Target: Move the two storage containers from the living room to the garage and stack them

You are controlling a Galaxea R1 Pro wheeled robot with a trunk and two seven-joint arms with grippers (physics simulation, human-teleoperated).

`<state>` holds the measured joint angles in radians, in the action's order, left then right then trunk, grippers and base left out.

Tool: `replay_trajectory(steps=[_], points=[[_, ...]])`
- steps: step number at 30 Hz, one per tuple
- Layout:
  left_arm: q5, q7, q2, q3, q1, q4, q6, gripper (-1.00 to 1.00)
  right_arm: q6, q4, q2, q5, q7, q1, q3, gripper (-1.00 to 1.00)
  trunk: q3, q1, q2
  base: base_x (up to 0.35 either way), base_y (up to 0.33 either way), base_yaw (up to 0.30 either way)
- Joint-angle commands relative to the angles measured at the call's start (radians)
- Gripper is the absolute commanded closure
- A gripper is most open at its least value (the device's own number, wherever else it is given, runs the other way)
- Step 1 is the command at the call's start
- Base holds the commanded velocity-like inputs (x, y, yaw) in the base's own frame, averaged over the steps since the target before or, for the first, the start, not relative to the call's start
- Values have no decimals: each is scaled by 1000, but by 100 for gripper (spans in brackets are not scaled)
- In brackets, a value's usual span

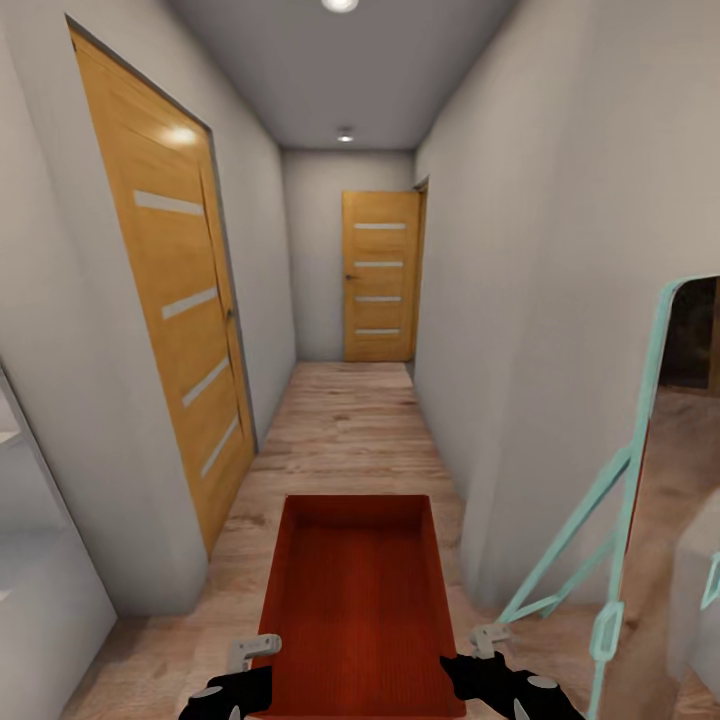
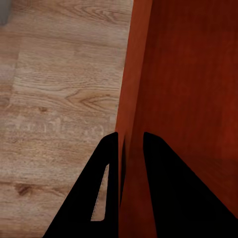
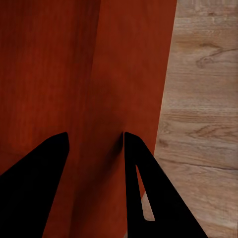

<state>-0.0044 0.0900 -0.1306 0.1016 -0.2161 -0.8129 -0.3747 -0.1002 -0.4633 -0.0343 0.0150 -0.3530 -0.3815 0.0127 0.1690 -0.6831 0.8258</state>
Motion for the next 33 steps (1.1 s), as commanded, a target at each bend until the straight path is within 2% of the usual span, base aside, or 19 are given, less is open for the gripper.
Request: replay_trajectory(steps=[1, 33], points=[[-23, 8, -1, 3, 0, -3, 46, 100, -7, 0, 1, 7, -29, 0, -7, 100, 2, -1, 1, 279, 128, 0], [-22, 7, -5, 3, 0, -3, 46, 100, -7, 0, 1, 7, -29, 0, -7, 100, 2, -1, 1, 280, 127, 4]])
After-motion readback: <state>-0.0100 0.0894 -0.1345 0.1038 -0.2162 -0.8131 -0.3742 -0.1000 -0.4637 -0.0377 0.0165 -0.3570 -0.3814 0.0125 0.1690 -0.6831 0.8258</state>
